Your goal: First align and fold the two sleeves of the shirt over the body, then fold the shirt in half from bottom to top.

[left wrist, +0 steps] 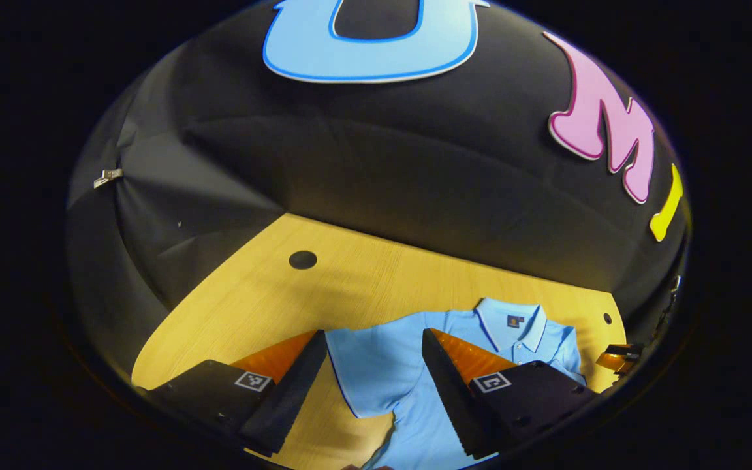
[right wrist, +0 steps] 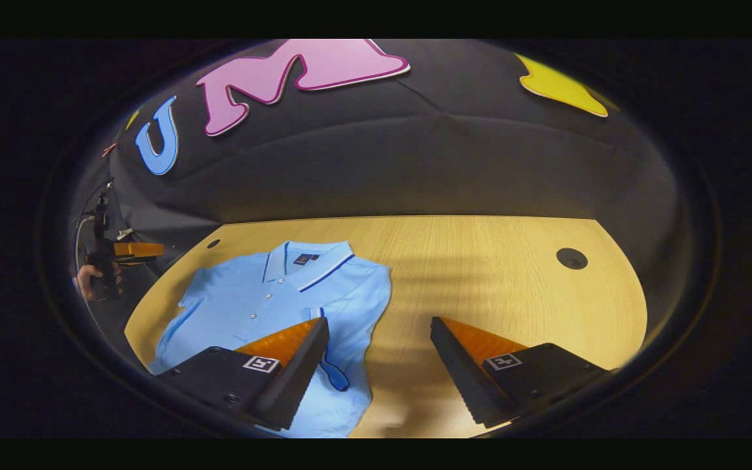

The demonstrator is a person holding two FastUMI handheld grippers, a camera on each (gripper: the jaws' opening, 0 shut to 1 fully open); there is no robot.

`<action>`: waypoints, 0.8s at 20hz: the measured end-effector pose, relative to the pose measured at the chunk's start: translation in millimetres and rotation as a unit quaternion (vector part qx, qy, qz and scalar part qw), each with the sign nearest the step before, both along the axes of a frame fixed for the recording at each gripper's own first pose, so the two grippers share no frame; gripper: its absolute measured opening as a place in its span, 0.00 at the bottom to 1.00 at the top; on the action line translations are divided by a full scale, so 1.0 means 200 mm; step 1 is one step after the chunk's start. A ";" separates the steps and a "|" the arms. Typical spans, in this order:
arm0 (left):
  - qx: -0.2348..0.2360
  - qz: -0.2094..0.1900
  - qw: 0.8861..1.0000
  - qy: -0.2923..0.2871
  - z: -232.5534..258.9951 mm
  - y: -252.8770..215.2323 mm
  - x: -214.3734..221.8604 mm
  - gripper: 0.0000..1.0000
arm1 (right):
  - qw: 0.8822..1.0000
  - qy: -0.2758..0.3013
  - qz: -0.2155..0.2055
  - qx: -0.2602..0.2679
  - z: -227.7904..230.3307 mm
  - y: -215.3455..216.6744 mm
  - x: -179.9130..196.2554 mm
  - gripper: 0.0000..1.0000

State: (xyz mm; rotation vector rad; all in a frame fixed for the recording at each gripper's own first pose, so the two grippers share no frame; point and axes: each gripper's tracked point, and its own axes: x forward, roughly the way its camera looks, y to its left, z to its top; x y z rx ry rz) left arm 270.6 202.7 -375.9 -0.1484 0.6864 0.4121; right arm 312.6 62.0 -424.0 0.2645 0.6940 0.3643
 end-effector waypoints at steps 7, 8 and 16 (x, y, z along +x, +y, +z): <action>-0.005 0.016 0.999 0.049 -0.27 0.11 0.04 0.96 | 1.000 0.008 -0.002 -0.001 -0.04 -0.01 -0.02 0.98; -0.007 0.019 0.998 0.056 -0.31 0.13 0.03 0.96 | 1.000 0.006 -0.001 -0.003 -0.04 -0.01 -0.02 0.98; -0.016 0.029 0.993 0.111 -0.54 0.18 0.01 0.96 | 1.000 0.018 0.000 -0.008 -0.07 -0.07 -0.09 0.98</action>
